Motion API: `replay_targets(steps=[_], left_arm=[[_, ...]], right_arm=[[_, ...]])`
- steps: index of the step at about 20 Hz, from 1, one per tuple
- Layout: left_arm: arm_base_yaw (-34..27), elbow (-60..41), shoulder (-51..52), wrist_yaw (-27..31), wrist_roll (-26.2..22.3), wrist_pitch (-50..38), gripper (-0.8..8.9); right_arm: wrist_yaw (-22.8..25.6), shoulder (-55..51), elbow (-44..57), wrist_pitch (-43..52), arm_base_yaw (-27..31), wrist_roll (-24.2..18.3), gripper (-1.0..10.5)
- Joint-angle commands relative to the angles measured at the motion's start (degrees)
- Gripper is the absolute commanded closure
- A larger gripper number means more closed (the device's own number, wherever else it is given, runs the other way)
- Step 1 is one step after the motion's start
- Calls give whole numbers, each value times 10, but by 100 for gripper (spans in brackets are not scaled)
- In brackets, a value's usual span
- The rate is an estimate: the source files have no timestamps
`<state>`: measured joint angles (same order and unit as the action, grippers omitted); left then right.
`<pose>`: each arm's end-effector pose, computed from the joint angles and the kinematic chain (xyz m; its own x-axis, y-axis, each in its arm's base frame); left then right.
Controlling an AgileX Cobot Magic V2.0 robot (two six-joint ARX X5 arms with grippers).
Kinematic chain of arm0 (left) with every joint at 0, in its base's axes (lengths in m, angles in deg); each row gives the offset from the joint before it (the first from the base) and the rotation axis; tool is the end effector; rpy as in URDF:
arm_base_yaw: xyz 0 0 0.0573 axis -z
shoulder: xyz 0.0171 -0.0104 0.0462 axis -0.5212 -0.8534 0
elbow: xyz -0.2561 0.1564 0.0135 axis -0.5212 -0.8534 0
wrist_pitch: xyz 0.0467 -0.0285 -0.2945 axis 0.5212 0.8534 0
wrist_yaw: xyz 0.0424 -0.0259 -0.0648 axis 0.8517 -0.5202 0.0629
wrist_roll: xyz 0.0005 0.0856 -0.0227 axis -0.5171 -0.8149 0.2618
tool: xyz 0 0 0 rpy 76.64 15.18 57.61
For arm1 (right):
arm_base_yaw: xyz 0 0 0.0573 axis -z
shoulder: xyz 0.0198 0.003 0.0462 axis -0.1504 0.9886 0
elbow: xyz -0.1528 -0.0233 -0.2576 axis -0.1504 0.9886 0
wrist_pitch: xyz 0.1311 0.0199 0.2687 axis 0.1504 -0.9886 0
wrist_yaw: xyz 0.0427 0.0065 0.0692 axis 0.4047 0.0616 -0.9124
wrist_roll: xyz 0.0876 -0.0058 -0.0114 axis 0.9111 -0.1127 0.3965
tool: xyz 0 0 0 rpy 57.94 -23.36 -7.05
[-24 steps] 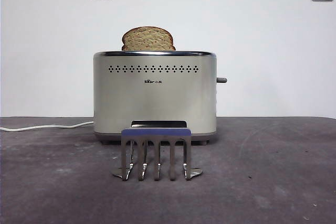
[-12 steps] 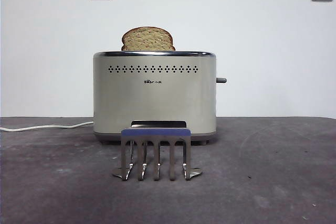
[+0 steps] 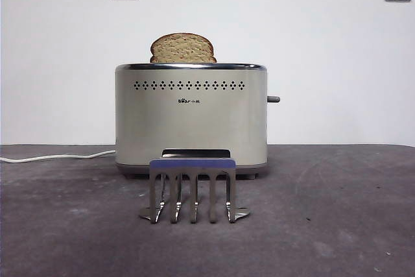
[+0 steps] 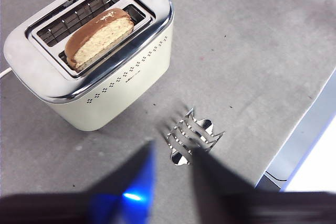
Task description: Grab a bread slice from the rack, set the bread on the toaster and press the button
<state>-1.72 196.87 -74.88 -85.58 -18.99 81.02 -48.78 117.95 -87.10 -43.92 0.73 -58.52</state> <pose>0.2323 -0.1487 0.4977 0.5061 -0.5041 -0.6998 0.6934 0.7203 -0.0173 0.1915 0.0698 0.4226 0.4408 0.6317 -0.6377 -0.5579 0.7494 0.3567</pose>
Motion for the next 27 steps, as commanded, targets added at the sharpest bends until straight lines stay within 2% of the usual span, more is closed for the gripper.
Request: replay_targets(steps=[1, 11, 12, 14, 18, 20, 23, 27], left_arm=[[0, -1, 1, 1, 2, 3, 817], [-2, -1, 1, 3, 2, -17, 817], [-9, -1, 9, 13, -18, -24, 817], [-28, -1, 26, 16, -26, -90, 817], [-98, -28, 100, 5, -26, -276, 817], [-144, -99, 164, -29, -26, -369, 817], [-202, -271, 278, -26, -27, -503, 817], [-262, -525, 425, 38, -26, -645, 817]], right_arm=[[3, -1, 2, 3, 0, -5, 946], [3, -1, 2, 3, 0, -5, 946], [3, -1, 2, 3, 0, -5, 946], [3, -1, 2, 3, 0, -5, 946], [3, -1, 2, 3, 0, -5, 946], [3, -1, 2, 3, 0, -5, 946], [3, -1, 2, 3, 0, -5, 946], [3, -1, 2, 3, 0, -5, 946]])
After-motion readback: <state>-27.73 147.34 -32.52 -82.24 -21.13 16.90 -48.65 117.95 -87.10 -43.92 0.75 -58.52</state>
